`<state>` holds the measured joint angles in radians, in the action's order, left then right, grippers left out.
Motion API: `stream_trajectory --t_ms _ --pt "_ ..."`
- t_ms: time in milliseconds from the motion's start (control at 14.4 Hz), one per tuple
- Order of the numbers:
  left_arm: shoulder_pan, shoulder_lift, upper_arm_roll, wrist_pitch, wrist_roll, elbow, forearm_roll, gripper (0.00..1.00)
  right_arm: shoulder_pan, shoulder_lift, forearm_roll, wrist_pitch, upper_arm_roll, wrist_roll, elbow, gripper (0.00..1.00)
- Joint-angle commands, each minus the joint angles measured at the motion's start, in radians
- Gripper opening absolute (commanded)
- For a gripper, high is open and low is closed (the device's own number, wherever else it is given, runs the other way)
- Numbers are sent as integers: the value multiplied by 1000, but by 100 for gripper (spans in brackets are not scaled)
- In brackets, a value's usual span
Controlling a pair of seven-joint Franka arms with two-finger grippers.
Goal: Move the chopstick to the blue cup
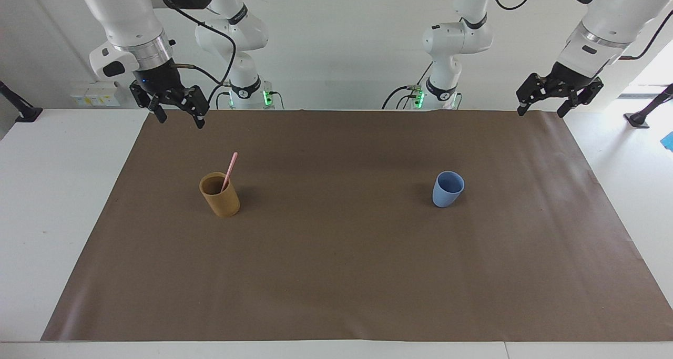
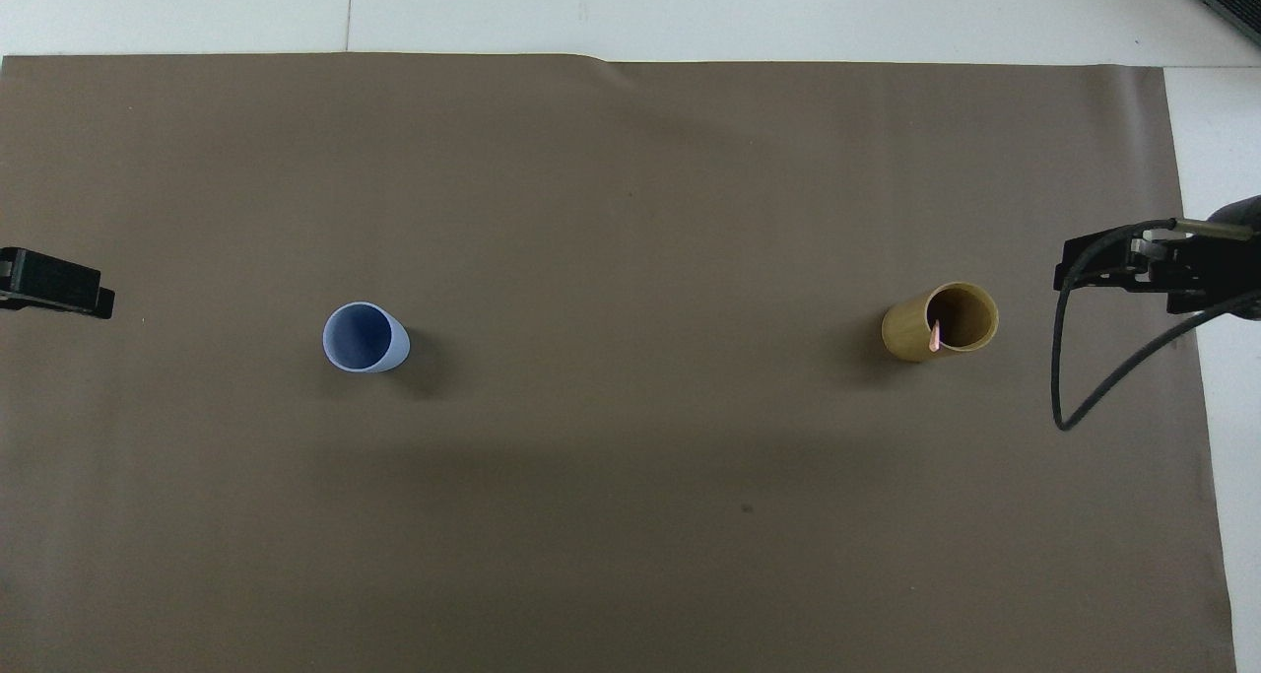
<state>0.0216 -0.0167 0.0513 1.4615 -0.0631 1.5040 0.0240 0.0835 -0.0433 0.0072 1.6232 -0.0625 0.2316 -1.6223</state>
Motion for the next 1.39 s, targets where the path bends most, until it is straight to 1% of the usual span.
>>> stream_trajectory --t_ms 0,693,901,1318 --pt "18 6 9 -6 -6 -13 13 100 -11 -23 16 -3 0 -31 -27 100" --pt "18 6 9 -6 -6 -14 13 100 -13 -24 10 1 0 -32 -28 100" --pt "18 6 9 -6 -6 -14 13 100 -11 -26 7 1 0 -78 -31 100" --pt "18 6 9 -6 -6 -14 13 100 -11 -41 4 4 0 -83 -57 100"
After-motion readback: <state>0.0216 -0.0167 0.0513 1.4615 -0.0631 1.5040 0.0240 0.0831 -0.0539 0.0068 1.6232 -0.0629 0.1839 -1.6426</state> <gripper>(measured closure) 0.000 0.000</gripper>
